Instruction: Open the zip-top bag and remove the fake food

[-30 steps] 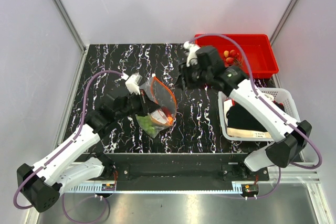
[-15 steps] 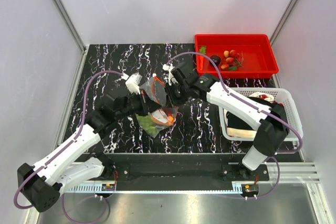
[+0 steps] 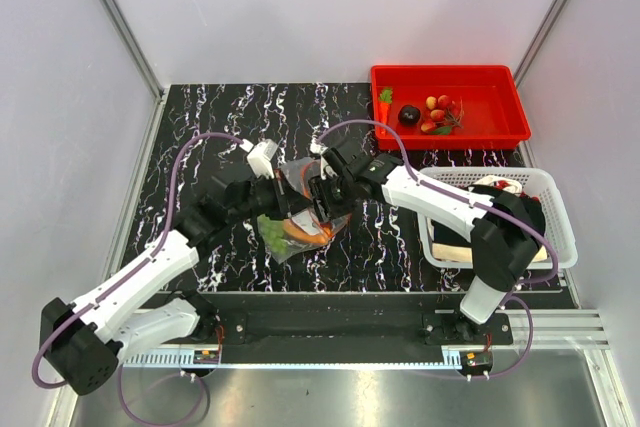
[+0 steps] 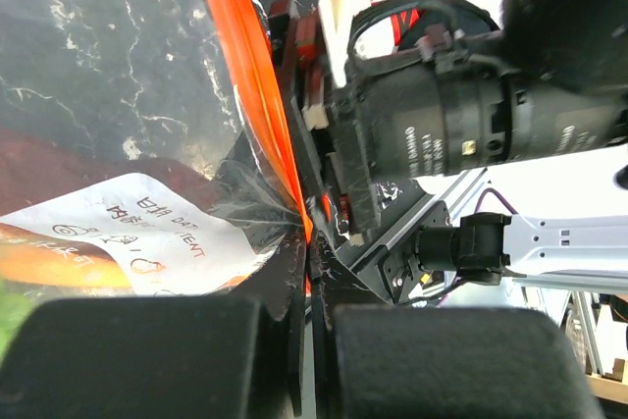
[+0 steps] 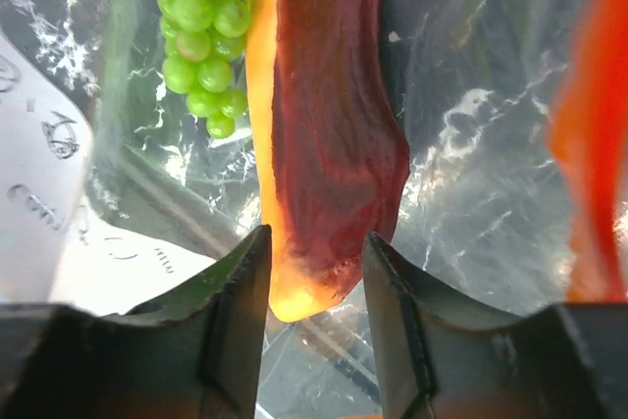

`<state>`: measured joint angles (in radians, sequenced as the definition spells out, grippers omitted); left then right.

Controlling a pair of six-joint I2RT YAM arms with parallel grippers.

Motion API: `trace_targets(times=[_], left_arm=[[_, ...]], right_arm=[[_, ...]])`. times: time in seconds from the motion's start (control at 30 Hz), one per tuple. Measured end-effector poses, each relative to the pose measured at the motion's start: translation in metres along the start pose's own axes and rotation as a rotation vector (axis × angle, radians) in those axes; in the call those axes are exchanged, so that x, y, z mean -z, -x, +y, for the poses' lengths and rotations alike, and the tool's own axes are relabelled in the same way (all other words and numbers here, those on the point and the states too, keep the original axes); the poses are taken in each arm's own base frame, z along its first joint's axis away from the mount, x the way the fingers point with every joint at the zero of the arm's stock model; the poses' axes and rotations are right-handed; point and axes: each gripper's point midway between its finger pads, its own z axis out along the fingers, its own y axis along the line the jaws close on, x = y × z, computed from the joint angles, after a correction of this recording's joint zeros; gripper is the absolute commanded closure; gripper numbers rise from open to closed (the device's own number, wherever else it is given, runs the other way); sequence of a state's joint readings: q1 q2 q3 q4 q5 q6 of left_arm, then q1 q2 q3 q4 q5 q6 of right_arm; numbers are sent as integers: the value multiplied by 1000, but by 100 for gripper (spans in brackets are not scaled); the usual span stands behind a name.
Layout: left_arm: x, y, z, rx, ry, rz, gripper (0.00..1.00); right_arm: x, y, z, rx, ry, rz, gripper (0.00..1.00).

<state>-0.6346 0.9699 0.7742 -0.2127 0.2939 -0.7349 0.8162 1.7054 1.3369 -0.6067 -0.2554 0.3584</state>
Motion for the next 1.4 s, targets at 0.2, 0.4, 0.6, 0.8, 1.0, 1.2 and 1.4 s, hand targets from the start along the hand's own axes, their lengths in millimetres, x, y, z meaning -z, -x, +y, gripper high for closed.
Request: trace_targets(times=[0.2, 0.4, 0.6, 0.8, 1.0, 1.2, 1.4], left_arm=[[-8, -10, 7, 24, -2, 24, 100], [-16, -20, 13, 44, 0, 56, 100], [-25, -32, 18, 62, -4, 78, 100], [-30, -45, 25, 80, 2, 101, 100], [-30, -50, 29, 86, 11, 113, 100], [-26, -49, 28, 57, 6, 108, 100], [-19, -46, 21, 5, -25, 93, 100]], right_arm=[[-15, -14, -2, -45, 30, 18, 39], [-33, -32, -13, -102, 17, 55, 31], [-47, -36, -10, -146, 54, 54, 35], [-71, -47, -3, -245, 145, 63, 45], [-76, -43, 7, -305, 208, 48, 81], [-63, -36, 14, -283, 225, 32, 100], [-39, -14, 19, -201, 200, -5, 100]])
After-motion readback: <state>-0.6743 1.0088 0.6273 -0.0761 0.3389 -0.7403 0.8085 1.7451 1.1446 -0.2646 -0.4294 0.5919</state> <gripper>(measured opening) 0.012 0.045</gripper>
